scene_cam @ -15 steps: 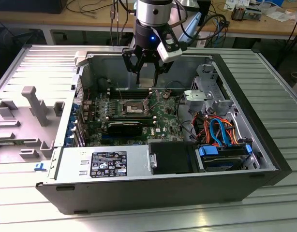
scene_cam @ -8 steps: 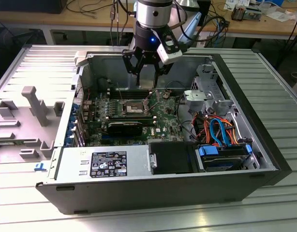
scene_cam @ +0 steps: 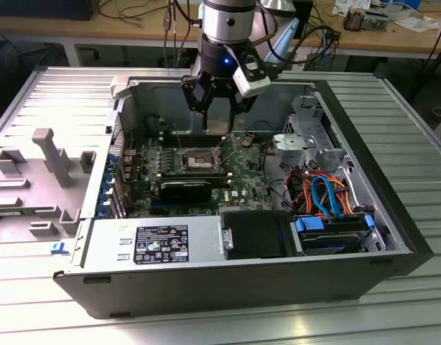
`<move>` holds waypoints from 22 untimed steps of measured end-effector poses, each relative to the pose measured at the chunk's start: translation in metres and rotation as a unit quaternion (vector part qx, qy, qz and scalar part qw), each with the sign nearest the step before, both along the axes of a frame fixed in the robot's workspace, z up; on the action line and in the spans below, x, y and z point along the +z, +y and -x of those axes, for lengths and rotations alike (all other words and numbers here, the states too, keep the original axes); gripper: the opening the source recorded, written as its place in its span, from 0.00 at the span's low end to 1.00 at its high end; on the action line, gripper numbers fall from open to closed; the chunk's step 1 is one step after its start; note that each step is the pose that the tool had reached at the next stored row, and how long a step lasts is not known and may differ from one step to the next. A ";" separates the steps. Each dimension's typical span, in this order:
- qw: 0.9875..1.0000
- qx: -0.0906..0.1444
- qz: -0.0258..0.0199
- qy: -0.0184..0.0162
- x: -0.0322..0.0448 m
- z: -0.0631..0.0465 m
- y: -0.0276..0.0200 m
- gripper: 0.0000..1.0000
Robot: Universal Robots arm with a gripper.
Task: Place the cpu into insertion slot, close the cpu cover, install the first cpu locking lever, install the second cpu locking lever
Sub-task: 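Place the cpu into insertion slot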
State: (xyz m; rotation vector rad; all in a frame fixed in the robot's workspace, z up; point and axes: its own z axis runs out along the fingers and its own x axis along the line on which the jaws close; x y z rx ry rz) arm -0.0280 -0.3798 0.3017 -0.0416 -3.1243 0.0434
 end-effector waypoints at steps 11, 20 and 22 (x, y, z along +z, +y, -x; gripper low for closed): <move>1.000 0.000 -0.004 0.000 -0.0034 0.003 -0.0015 0.54; 1.000 0.001 -0.024 0.000 -0.0051 0.008 -0.0017 0.54; 1.000 0.001 -0.024 0.000 -0.0056 0.008 -0.0017 0.54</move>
